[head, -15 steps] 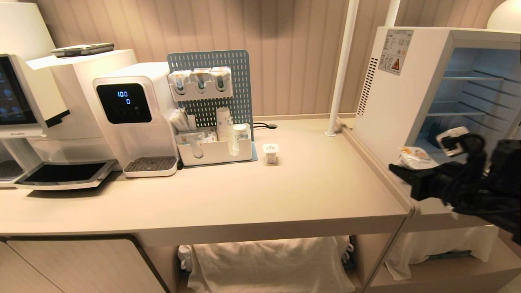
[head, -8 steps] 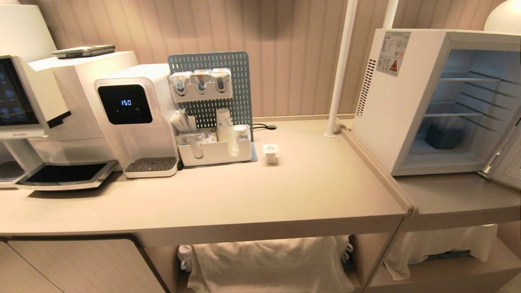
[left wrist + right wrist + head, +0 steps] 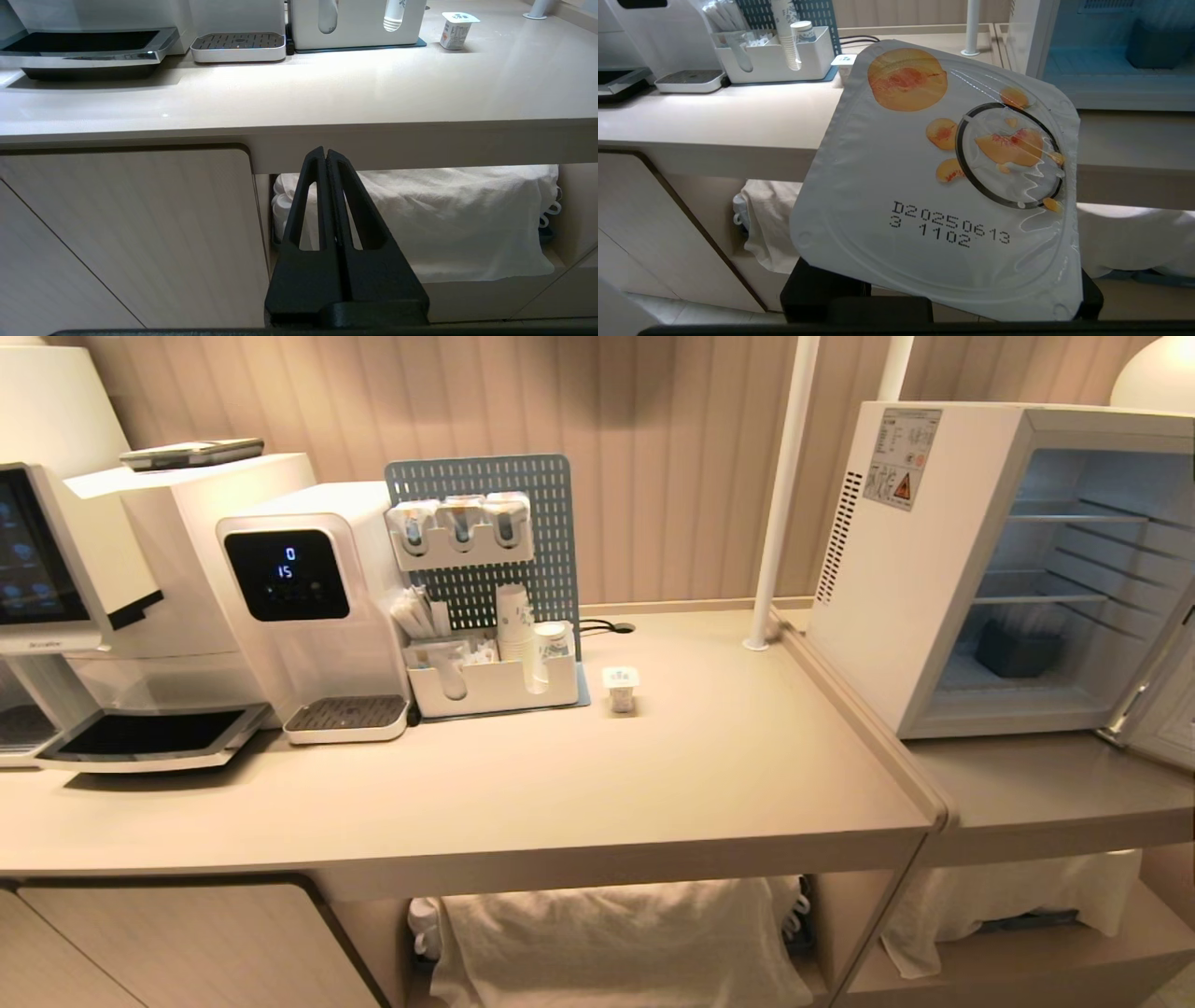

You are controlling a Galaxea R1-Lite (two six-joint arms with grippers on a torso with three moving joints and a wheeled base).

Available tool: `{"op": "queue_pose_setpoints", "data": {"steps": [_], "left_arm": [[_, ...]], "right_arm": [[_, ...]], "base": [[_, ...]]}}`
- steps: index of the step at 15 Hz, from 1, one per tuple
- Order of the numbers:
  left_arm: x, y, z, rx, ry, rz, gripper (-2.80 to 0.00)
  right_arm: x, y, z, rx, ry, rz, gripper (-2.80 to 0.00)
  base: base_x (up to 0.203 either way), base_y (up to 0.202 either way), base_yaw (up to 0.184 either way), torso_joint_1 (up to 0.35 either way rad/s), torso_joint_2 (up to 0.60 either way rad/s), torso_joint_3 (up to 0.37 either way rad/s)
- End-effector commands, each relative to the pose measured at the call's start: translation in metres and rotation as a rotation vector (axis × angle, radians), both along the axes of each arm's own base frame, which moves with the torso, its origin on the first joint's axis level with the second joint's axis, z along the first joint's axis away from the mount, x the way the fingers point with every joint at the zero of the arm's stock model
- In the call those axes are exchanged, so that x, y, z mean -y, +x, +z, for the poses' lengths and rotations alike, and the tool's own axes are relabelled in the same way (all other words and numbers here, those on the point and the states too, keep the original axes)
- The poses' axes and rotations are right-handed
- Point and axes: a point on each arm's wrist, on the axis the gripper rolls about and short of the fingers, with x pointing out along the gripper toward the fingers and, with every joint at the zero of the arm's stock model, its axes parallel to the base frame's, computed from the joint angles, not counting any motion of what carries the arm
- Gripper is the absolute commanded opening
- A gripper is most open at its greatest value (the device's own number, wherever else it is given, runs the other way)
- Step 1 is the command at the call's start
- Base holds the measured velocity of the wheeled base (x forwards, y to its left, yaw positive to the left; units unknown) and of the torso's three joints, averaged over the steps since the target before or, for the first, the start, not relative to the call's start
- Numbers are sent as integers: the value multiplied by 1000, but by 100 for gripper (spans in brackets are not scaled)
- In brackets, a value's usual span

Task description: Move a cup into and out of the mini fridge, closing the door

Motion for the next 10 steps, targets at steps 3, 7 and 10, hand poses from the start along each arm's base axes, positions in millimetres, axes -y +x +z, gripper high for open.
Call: {"op": "queue_pose_setpoints", "data": {"steps": [3,7,10], "left_arm": [[0,0,0,1,-1,0,-280],[0,0,0,0,-1,-1,-280],[0,0,0,-1,-1,0,-280]], "right_arm": [[3,22,-71,20,-31,-120,-280],[5,26,-83,-24,-60,-203,-280],[5,26,-83,-29,-63,-204,-280]], "base": [[0,0,0,0,0,0],[0,0,0,0,0,0],[0,0,0,0,0,0]]}}
